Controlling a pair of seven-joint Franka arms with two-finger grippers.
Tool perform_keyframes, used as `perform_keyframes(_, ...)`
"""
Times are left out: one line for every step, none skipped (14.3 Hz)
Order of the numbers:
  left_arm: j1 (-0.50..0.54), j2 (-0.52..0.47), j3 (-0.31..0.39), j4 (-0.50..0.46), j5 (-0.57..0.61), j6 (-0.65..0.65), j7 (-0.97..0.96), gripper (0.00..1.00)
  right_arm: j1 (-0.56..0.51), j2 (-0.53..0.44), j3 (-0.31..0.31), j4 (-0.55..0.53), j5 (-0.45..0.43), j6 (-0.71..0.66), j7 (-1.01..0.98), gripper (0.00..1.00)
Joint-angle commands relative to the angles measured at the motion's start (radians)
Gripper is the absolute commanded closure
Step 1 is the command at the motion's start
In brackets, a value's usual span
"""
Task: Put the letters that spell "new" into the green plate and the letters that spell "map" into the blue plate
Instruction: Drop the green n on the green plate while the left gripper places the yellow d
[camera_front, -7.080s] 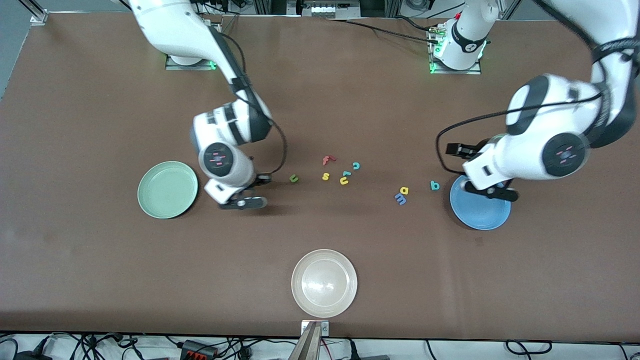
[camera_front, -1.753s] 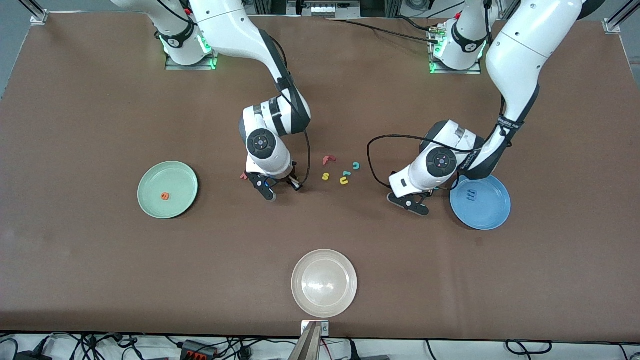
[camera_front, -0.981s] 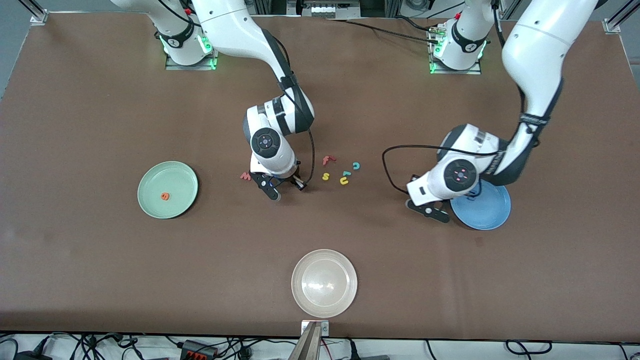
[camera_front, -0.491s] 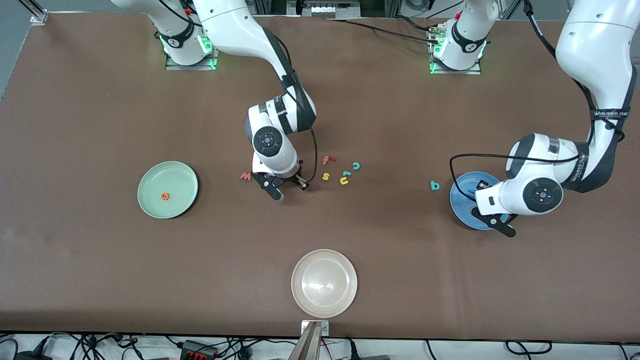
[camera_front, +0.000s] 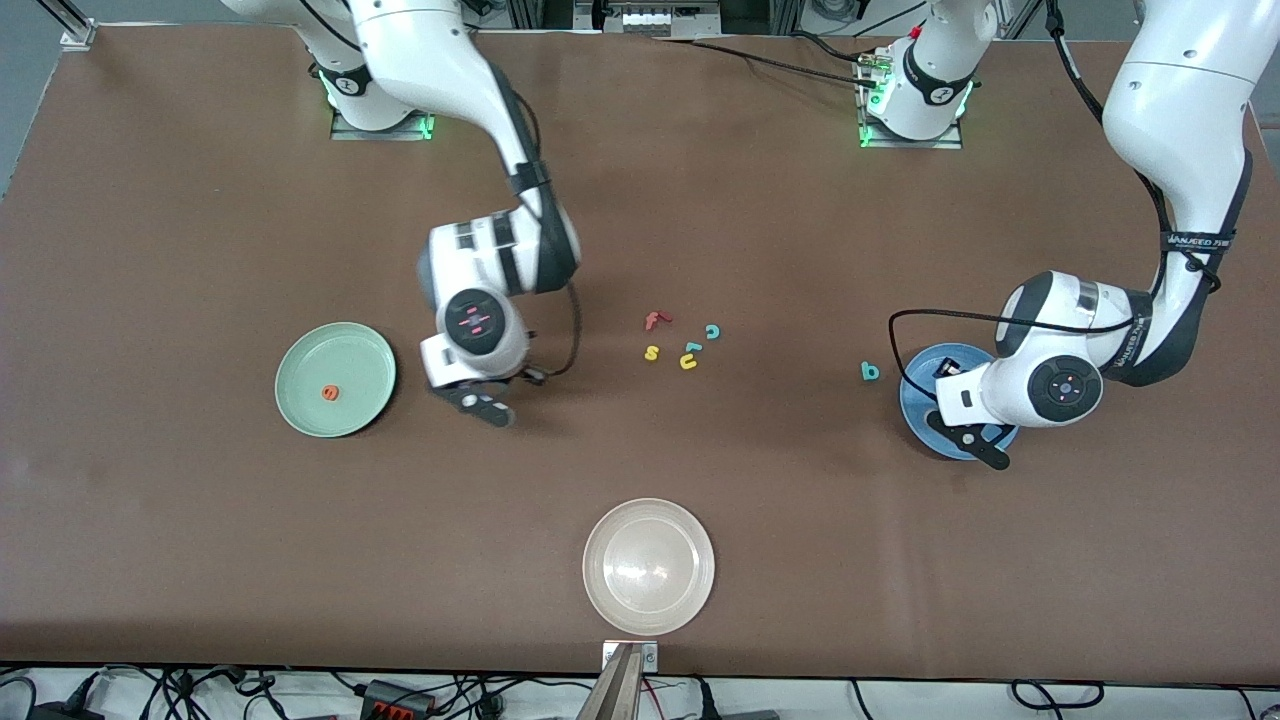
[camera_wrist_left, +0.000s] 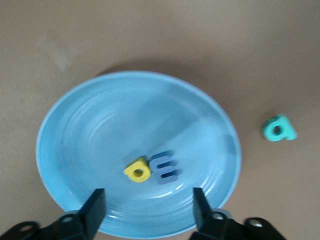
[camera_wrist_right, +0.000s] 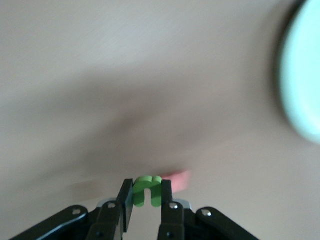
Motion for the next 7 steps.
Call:
perform_keyframes(0.0, -0.03, -0.078, -0.005, 0.023, -0.015, -0.003, 0.0, -0.035, -0.023, -0.068, -0.043, -0.008, -0.073, -0.244, 1.0)
perform_keyframes(-0.006, -0.027, -0.092, -0.005, 0.023, -0.006, 0.009, 0.0, -0.049, -0.023, -0.091, -0.061, -0.008, -0.073, -0.316, 1.0)
perform_keyframes(-0.011, -0.021, -0.109, -0.006, 0.023, -0.004, 0.009, 0.0, -0.078, -0.023, -0.105, -0.081, -0.005, -0.071, -0.411, 1.0)
perform_keyframes(-0.021, -0.016, -0.133, -0.009, 0.026, -0.003, 0.009, 0.0, -0.115, -0.023, -0.105, -0.095, -0.004, -0.068, -0.481, 1.0)
perform_keyframes(-0.046, -0.013, -0.138, -0.009, 0.027, -0.003, 0.011, 0.0, -0.146, -0.023, -0.105, -0.103, -0.002, -0.068, -0.537, 1.0)
perform_keyframes(-0.073, -0.006, -0.138, -0.009, 0.027, 0.003, 0.011, 0.0, -0.169, -0.023, -0.105, -0.113, -0.002, -0.068, -0.587, 1.0)
perform_keyframes(-0.092, -0.002, -0.137, -0.012, 0.027, 0.019, 0.011, 0.0, -0.183, -0.023, -0.105, -0.124, 0.0, -0.067, -0.623, 1.0)
